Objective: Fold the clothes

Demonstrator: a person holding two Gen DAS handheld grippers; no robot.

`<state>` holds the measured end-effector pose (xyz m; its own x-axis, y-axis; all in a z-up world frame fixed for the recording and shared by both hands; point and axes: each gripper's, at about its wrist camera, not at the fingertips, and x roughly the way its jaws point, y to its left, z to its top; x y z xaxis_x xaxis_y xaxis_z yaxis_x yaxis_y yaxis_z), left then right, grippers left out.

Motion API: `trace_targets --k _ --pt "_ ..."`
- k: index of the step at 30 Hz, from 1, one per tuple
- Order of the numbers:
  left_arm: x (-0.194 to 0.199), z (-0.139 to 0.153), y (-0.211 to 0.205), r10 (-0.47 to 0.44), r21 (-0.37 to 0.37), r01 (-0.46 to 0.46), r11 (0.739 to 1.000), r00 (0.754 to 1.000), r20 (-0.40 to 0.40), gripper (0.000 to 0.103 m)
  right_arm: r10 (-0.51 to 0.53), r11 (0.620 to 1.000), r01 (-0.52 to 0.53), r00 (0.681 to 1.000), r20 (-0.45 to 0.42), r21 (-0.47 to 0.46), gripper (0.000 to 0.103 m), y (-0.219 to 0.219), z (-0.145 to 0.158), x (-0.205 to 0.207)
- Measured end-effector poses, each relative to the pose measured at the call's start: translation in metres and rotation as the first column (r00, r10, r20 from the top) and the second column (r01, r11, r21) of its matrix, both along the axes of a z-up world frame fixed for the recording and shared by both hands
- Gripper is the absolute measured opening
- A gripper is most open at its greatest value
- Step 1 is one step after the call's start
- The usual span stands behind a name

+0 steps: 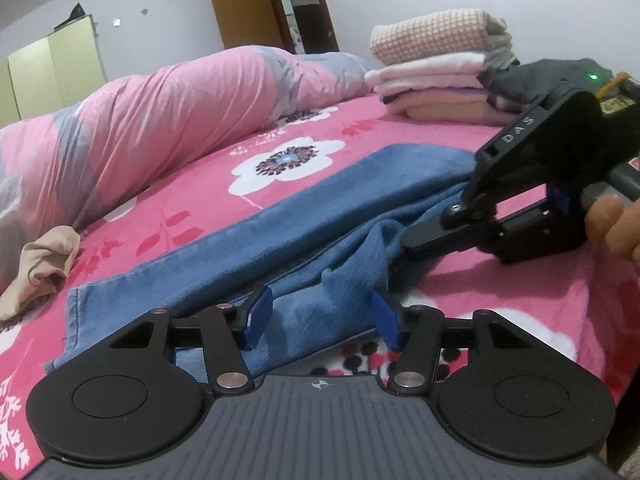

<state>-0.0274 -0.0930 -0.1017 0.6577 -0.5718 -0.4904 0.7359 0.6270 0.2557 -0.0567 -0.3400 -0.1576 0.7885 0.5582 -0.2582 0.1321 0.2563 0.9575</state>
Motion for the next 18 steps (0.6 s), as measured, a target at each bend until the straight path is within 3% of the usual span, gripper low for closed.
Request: trace_targets --k 6,11,14,16,18 --pt "0.003 0.000 -0.002 -0.020 0.010 0.020 1.000 1.000 0.006 0.054 -0.011 0.999 0.011 1.000 0.008 0.035 0.003 0.001 0.000 0.002" --pt "0.010 -0.003 -0.007 -0.034 0.009 0.034 0.999 0.999 -0.003 0.041 -0.035 0.998 0.034 0.999 0.017 0.044 0.004 -0.004 -0.001 -0.003" --pt "0.008 -0.005 -0.013 -0.041 0.023 0.040 0.999 0.999 0.021 0.027 -0.020 1.000 0.020 0.999 0.031 -0.003 0.004 -0.001 0.005 -0.003" --pt "0.001 -0.007 -0.016 -0.040 0.046 0.036 0.998 0.996 0.083 0.014 0.008 0.997 -0.004 0.999 0.043 -0.082 0.003 0.004 0.014 -0.002" --pt "-0.008 -0.010 -0.019 -0.044 0.074 0.032 0.997 0.986 0.160 0.010 0.042 0.984 -0.032 0.997 0.057 -0.174 0.004 0.011 0.023 -0.002"
